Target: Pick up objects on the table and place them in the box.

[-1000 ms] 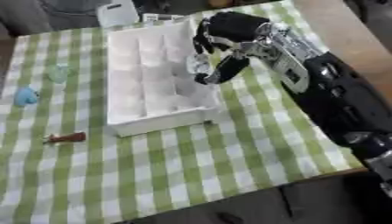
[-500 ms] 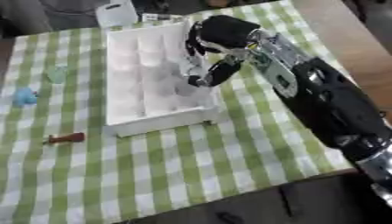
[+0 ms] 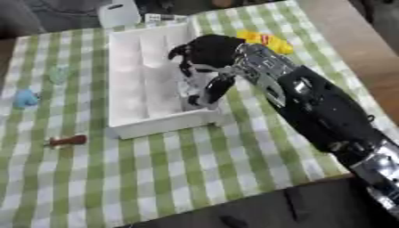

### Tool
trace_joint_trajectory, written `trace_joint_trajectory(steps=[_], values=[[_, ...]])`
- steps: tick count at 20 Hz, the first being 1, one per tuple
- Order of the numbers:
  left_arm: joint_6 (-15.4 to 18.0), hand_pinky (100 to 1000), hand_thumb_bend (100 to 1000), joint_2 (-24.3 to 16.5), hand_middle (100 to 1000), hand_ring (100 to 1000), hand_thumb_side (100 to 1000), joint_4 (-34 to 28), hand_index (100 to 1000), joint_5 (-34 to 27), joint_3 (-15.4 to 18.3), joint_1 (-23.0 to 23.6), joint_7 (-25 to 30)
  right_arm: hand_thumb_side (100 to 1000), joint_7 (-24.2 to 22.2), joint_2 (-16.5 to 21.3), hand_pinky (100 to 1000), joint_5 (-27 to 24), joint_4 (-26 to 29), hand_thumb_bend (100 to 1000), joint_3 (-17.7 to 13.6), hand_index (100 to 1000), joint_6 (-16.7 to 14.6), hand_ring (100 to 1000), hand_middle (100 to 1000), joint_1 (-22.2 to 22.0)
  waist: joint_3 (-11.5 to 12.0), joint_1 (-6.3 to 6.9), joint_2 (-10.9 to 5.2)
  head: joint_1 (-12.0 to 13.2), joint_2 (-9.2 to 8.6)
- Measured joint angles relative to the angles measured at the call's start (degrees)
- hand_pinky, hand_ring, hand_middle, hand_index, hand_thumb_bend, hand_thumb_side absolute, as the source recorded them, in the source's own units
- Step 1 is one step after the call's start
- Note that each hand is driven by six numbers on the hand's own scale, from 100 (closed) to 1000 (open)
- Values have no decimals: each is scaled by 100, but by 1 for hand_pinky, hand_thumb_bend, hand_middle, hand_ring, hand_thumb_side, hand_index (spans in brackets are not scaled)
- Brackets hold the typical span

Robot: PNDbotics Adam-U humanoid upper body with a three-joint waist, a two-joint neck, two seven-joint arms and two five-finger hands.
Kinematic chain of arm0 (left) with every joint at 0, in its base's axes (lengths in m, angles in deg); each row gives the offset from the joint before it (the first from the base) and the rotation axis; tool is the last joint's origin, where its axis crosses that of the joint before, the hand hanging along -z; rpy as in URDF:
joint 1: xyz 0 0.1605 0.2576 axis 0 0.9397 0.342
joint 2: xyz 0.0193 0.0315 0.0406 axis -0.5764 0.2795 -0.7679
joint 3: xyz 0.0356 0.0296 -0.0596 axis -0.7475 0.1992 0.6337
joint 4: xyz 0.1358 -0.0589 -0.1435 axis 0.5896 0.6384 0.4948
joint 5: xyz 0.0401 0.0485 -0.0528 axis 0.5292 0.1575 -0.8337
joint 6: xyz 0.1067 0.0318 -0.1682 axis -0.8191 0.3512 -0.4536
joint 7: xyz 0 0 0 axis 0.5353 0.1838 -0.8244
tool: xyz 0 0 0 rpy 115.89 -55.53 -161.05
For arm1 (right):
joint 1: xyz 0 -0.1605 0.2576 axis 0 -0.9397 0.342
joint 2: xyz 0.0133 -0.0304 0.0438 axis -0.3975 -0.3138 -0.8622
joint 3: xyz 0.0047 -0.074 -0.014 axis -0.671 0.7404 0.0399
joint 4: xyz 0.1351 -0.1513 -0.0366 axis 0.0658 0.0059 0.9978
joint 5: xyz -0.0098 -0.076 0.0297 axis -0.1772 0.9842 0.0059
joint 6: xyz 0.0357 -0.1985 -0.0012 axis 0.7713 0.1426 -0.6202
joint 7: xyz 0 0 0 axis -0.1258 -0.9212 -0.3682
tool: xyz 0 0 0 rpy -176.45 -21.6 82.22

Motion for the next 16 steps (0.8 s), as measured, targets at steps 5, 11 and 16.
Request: trace_joint_trajectory(steps=[5,11,16], values=[[1,770,100,0,707,1000,866,0,743,0,0,-1,10,402,73,-52,833,377,-13,216,-66,1000,147,874,976,18,4,0,0,-7,0],[2,770,100,1,706,1000,866,0,743,-1,-1,-2,15,424,596,-83,842,866,-116,260,-94,1000,531,879,980,18,38,0,0,-28,0],[3,770,100,1,705,1000,866,0,742,-3,-2,-3,16,446,1033,-132,851,1218,-313,309,-89,1000,651,888,987,17,42,0,0,-34,0]])
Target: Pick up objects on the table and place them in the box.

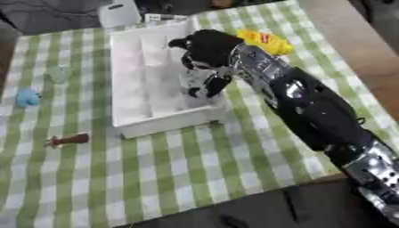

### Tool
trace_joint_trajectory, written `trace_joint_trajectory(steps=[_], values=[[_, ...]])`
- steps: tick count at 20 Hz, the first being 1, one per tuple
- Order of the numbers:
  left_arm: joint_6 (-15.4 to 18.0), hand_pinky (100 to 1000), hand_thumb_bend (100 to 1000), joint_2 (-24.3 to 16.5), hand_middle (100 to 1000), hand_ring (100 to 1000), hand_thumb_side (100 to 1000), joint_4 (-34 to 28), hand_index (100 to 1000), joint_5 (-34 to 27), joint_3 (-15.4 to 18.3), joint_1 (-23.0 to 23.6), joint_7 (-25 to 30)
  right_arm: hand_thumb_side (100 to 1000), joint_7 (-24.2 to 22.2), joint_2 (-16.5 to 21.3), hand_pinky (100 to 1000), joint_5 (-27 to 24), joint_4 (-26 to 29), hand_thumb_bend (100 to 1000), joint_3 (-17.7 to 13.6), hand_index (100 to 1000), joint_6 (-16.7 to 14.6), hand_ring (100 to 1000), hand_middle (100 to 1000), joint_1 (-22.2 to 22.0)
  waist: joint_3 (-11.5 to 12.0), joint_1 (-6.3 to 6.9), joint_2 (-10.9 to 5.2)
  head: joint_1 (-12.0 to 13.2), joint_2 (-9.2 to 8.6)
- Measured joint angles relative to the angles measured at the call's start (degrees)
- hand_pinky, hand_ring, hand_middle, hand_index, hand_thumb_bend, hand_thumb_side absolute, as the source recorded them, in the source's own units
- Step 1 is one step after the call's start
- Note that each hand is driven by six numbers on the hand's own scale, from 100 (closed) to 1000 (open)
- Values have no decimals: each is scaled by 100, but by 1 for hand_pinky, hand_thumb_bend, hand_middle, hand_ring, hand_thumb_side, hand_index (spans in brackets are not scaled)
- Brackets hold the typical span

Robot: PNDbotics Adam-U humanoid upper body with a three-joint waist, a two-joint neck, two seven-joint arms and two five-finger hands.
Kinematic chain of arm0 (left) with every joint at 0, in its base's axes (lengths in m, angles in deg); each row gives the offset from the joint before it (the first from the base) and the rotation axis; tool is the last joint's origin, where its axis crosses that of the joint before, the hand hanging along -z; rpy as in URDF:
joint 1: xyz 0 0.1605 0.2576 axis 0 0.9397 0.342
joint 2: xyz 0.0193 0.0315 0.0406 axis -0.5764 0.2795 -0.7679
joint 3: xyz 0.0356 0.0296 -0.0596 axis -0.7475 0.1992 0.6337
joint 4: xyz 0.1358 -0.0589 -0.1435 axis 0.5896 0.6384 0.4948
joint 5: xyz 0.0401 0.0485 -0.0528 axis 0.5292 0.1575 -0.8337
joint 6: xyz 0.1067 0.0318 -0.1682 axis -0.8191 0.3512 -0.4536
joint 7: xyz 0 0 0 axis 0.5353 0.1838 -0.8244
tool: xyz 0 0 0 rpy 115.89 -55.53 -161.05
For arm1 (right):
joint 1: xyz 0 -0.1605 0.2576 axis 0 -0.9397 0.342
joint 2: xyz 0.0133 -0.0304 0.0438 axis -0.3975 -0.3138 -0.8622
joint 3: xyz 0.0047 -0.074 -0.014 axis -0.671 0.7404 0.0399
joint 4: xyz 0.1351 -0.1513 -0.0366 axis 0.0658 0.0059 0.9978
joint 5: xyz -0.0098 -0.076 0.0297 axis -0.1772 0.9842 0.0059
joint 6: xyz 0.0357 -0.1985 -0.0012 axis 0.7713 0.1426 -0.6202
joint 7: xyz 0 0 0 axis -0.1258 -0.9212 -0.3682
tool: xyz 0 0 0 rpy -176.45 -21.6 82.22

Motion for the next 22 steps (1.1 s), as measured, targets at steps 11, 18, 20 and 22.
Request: trace_joint_trajectory(steps=[11,18,20,22], values=[[0,771,100,1,703,1000,869,0,743,-3,0,0,0,759,-205,2,987,130,-147,349,33,1000,-295,995,1000,-10,-6,0,0,0,0],[0,771,100,1,703,1000,869,0,743,-3,0,0,0,757,-884,168,1000,-333,264,353,97,1000,-696,1000,1000,46,-43,0,0,3,0],[0,771,100,1,703,1000,869,0,743,-3,0,0,0,745,-1079,188,1000,-463,380,347,85,1000,-733,1000,1000,60,-43,0,0,3,0],[0,771,100,1,703,1000,868,0,743,-3,0,0,0,712,-1272,219,1000,-591,514,329,54,1000,-728,999,1000,61,-44,0,0,3,0]])
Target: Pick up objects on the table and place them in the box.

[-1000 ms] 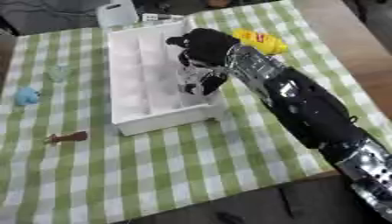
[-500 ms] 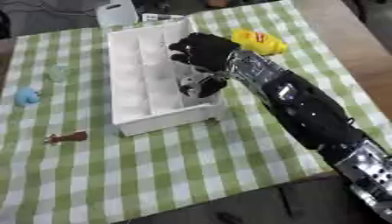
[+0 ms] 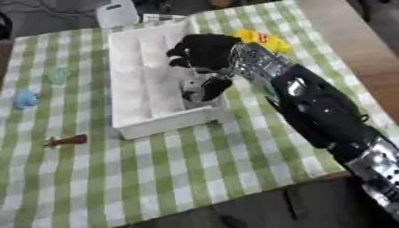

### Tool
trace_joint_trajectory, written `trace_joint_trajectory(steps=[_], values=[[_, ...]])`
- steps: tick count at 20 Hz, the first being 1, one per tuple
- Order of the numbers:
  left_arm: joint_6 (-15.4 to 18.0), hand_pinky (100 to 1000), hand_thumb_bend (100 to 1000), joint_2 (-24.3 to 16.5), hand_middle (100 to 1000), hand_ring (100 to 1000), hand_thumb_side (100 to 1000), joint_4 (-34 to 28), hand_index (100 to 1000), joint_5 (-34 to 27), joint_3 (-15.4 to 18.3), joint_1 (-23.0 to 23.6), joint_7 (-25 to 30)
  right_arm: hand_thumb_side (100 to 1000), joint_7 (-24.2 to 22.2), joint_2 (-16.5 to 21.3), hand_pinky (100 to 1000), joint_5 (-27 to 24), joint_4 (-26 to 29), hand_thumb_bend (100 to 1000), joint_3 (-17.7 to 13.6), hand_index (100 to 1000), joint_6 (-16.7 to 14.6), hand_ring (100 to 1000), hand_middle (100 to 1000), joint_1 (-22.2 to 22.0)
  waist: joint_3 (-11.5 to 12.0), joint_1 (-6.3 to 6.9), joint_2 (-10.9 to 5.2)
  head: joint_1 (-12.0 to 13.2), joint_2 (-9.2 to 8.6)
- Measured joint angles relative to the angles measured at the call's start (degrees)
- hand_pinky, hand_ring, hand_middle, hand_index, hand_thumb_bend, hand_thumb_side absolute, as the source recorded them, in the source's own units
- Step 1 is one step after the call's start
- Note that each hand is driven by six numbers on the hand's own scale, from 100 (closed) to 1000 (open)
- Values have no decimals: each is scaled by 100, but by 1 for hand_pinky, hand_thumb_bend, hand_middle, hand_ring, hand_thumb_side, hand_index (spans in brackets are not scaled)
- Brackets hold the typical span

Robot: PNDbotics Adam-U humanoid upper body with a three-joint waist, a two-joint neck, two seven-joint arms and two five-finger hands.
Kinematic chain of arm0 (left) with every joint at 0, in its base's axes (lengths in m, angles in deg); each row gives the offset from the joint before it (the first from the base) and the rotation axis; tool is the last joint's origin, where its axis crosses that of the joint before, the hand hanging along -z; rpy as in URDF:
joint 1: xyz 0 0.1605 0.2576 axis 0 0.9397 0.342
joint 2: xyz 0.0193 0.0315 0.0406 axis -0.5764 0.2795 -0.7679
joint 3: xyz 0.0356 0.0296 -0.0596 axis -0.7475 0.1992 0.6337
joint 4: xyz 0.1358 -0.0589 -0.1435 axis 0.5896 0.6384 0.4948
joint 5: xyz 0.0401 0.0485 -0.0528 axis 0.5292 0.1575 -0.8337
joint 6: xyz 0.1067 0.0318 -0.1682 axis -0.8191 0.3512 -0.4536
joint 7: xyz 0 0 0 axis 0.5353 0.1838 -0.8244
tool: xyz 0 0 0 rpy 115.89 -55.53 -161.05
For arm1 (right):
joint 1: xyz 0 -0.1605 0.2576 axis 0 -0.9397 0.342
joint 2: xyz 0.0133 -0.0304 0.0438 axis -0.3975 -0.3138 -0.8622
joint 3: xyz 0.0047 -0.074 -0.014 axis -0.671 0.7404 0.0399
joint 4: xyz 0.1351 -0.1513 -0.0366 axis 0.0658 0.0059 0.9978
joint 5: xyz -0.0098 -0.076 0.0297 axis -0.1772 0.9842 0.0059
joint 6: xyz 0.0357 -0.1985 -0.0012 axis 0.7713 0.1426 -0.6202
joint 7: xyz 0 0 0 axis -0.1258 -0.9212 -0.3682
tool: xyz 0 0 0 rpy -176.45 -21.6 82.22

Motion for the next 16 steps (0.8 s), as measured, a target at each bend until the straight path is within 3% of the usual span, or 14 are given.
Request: trace_joint_trajectory(steps=[3,4,5,6,9,10,16], values=[[0,770,100,0,703,1000,868,0,743,0,1,0,-1,650,-221,52,996,-201,272,300,-62,1000,59,989,1000,-9,-14,0,0,0,0],[0,770,100,0,703,1000,868,0,742,0,1,0,-2,544,-260,76,973,-283,388,266,-88,1000,92,966,1000,-22,-29,0,0,1,0],[0,770,100,0,703,1000,868,0,742,0,2,0,-3,527,-277,103,970,-366,505,260,-126,1000,132,963,1000,-39,-41,0,-1,3,0],[0,770,100,0,703,1000,868,0,743,0,2,0,-5,448,-272,126,947,-447,625,236,-167,1000,179,942,998,-47,-46,0,-2,5,0],[1,770,100,0,703,1000,868,0,743,1,3,1,-11,448,-158,194,947,-714,981,236,-284,1000,358,942,998,-130,-71,-1,-32,11,1],[2,771,100,0,705,1000,870,0,743,2,5,4,-16,248,-123,212,875,-786,1073,220,-309,1000,411,871,931,-142,-81,-1,-36,17,1],[-13,771,100,0,709,1000,871,0,743,4,44,17,-79,100,282,259,766,-1301,1826,147,-756,976,800,790,865,-478,-248,-5,-38,128,1]])
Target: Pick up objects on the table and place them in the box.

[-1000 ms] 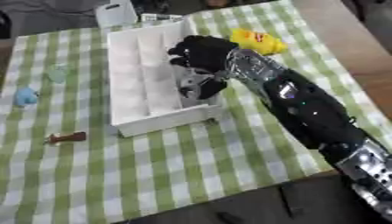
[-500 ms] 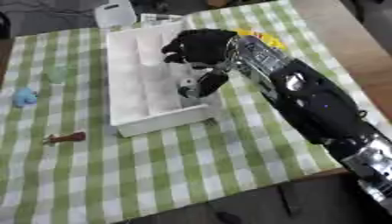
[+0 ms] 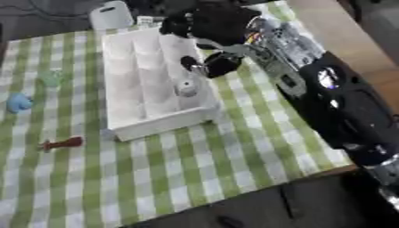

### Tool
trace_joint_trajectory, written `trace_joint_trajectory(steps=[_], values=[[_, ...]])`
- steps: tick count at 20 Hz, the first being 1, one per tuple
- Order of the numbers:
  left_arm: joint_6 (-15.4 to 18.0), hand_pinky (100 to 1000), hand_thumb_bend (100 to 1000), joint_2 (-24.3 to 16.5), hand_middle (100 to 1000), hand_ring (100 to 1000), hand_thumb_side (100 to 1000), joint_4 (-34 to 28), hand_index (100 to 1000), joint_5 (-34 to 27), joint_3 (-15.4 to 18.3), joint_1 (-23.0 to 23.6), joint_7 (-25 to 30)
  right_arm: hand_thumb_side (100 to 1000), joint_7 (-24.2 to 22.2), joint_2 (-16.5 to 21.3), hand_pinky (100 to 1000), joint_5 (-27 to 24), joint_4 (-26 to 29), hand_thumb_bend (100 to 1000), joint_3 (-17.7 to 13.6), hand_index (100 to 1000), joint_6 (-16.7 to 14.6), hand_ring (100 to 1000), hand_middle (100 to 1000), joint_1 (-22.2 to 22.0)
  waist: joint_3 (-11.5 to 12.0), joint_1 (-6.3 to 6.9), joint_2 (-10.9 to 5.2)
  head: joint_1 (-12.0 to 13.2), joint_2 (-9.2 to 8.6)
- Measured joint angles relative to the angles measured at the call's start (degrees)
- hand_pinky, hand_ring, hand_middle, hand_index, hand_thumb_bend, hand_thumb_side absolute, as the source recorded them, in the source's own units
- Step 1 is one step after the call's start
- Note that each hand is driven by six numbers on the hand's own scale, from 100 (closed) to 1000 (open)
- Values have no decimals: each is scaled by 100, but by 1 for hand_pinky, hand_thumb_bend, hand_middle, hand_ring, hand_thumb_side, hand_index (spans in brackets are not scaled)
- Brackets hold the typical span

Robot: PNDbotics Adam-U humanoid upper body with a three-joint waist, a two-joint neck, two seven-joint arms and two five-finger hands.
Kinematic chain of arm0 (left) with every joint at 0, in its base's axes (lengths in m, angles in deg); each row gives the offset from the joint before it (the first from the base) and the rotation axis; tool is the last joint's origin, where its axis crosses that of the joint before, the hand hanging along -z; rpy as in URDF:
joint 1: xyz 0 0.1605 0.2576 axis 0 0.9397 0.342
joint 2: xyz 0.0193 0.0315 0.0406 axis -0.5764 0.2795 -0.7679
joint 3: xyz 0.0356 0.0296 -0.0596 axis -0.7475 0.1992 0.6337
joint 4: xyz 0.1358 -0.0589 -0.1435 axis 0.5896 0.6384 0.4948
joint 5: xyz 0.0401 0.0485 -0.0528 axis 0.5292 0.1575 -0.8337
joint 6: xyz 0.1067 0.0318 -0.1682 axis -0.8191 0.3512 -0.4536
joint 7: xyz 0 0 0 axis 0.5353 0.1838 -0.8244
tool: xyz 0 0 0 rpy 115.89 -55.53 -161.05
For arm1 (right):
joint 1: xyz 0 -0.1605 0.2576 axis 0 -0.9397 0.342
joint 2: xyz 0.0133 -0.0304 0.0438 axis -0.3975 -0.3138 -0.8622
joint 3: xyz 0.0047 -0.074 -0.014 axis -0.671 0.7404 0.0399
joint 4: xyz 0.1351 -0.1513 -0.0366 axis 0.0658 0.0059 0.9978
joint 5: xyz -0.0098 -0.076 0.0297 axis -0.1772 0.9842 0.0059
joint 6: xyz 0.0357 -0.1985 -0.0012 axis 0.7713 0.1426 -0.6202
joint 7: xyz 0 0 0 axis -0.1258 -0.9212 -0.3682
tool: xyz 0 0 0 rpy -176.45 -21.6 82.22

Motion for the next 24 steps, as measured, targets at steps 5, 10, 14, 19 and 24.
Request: trace_joint_trajectory(steps=[5,10,14,19,24], values=[[-8,771,100,0,717,1000,872,0,743,4,7,0,-34,100,468,126,705,-480,776,100,-165,926,417,738,813,-360,-26,0,0,37,0],[-15,771,100,0,726,1000,872,0,743,4,33,0,-63,100,911,25,670,-920,1178,100,-146,902,747,717,789,-711,-63,0,0,93,0],[-16,770,100,1,729,1000,871,0,744,5,33,0,-79,144,1250,-7,643,-1262,1214,100,-143,878,838,696,769,-886,-70,0,0,133,0],[-8,770,100,1,733,1000,874,0,747,5,52,0,-102,193,1659,-82,625,-1667,1217,100,-147,863,904,680,751,-1197,-140,2,0,211,0],[-6,770,100,4,715,1000,876,0,741,5,66,0,-114,372,1928,-179,581,-2080,1218,100,-191,836,840,645,719,-1433,-176,2,0,281,0]])
